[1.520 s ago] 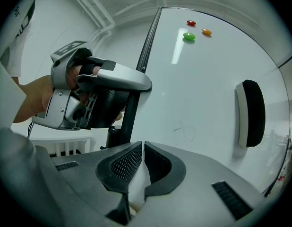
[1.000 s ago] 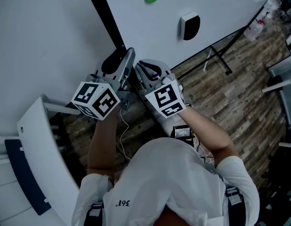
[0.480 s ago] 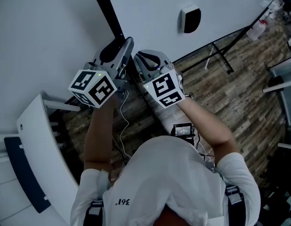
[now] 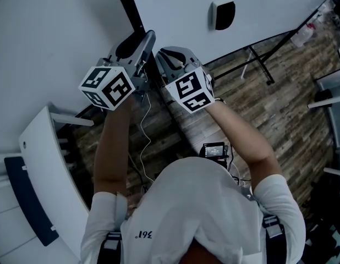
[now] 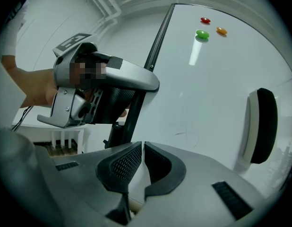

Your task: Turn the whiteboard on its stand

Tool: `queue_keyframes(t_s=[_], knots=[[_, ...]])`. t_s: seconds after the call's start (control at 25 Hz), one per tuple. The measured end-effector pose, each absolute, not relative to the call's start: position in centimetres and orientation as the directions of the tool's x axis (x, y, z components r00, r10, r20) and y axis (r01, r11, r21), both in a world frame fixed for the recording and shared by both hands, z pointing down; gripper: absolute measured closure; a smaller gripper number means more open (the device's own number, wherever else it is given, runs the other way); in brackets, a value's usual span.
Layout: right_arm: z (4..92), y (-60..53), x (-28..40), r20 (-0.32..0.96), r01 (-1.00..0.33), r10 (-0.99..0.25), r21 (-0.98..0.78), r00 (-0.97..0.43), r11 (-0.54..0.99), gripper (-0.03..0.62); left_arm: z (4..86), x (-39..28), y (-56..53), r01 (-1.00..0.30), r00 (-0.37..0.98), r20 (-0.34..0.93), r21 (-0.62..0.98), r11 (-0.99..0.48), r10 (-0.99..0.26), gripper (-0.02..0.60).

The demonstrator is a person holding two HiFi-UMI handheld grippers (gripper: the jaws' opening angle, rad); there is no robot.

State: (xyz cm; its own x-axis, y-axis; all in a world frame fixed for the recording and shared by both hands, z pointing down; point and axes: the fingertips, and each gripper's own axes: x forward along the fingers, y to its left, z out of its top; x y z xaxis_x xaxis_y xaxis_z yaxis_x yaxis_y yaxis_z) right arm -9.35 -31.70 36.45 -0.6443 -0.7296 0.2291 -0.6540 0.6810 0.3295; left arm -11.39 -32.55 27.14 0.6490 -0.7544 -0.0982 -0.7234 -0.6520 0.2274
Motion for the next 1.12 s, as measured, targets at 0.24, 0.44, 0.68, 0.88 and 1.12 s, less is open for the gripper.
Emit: queue_keyframes(t_s=[0.24, 0.44, 0.68, 0.88, 1.12], knots=[[36.4, -33.2, -9.5, 0.240, -0.653, -0.733, 0.340, -0.636, 0.677, 0.554, 27.1, -11.4, -34.1, -0.728, 0.646, -0.099, 0.219, -0.650, -0.757, 0.462], [36.4, -33.9, -9.8, 0.255, -0.648, -0.734, 0.349, -0.630, 0.677, 0.554, 27.0, -11.7, -34.8, -0.730, 0.644, -0.101, 0.216, -0.648, -0.758, 0.462], [36.5, -34.2, -9.8, 0.251, -0.652, -0.736, 0.344, -0.629, 0.675, 0.554, 27.1, -11.7, -35.1, -0.731, 0.643, -0.102, 0.214, -0.647, -0.759, 0.461], [36.4, -34.0, -9.9, 0.259, -0.643, -0.732, 0.355, -0.630, 0.678, 0.554, 27.0, -11.8, -34.9, -0.738, 0.634, -0.105, 0.214, -0.640, -0.766, 0.457], [36.4, -34.0, -10.0, 0.271, -0.634, -0.729, 0.364, -0.628, 0.682, 0.554, 27.0, -11.9, -34.9, -0.749, 0.621, -0.109, 0.211, -0.628, -0.776, 0.454]])
